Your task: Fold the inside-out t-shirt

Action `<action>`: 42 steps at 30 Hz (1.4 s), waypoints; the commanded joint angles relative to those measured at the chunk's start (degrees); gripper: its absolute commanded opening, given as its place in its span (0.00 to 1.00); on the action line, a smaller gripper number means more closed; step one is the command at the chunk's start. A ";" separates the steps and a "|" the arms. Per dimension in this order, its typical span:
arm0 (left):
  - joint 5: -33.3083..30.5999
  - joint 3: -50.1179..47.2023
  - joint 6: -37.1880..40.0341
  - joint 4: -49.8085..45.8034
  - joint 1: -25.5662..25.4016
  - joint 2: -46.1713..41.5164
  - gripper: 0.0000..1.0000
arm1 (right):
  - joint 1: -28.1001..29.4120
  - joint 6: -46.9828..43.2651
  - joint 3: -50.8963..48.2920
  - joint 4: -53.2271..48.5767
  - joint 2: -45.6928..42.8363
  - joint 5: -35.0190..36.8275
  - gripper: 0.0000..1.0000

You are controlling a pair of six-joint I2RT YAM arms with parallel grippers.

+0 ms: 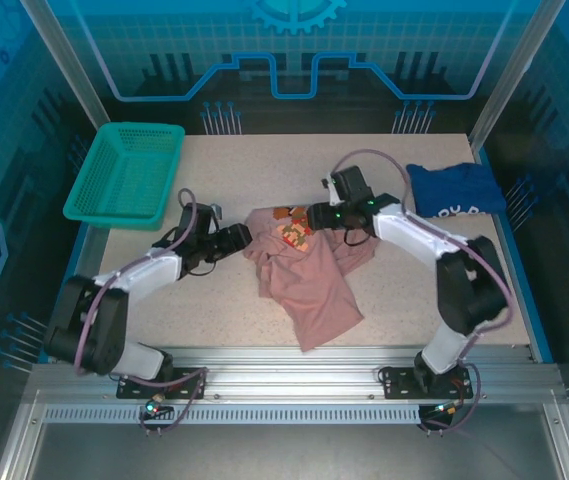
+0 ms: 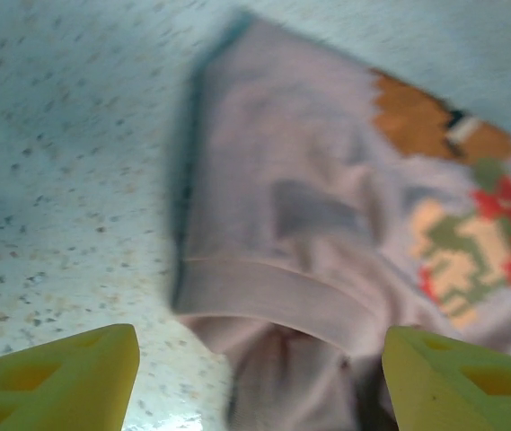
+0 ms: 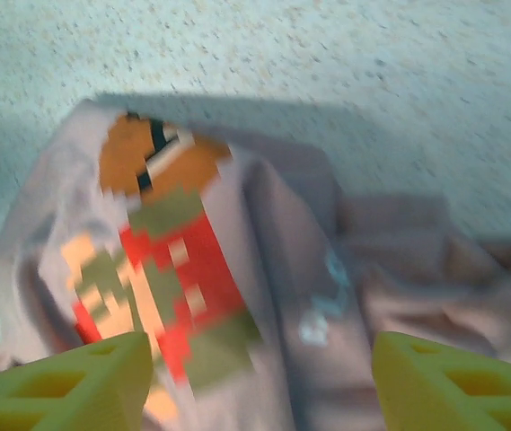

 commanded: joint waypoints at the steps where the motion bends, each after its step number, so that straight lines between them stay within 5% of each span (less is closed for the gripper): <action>1: 3.67 5.31 -1.99 0.01 0.33 6.82 0.73 | -0.15 -1.57 5.14 1.12 6.92 -5.83 0.70; 5: 7.33 8.63 -2.62 1.55 0.24 14.29 0.71 | 0.22 -0.56 8.43 1.49 12.52 -8.08 0.65; 7: 9.11 9.44 -3.03 3.44 -0.10 17.06 0.65 | 0.22 -0.34 9.06 2.26 13.55 -8.70 0.55; 13: 11.97 11.62 -4.82 9.00 -0.77 21.52 0.31 | -0.13 -0.71 11.59 1.75 14.08 -7.56 0.18; 19: 9.72 21.42 1.53 3.46 0.17 18.89 0.01 | -1.74 -3.57 16.94 -0.61 9.04 -5.95 0.02; 24: 7.65 29.65 7.81 0.15 0.36 8.51 0.00 | -2.77 -7.90 19.94 -3.47 -0.90 -5.16 0.01; 27: 7.87 27.88 11.86 1.22 -0.93 -0.45 0.00 | -2.59 -9.28 13.38 -3.01 -10.40 -4.01 0.02; 32: 7.13 12.54 18.16 3.44 -9.61 -14.76 0.00 | -0.92 -4.68 -9.96 -0.38 -27.25 -0.90 0.07; 37: 6.42 -3.07 18.39 2.31 -17.33 -21.76 0.02 | 1.71 4.53 -33.80 1.57 -38.81 3.15 0.31; 42: 6.20 -10.41 15.50 -0.54 -19.45 -21.25 0.13 | 2.02 5.98 -36.16 1.56 -41.02 3.80 0.43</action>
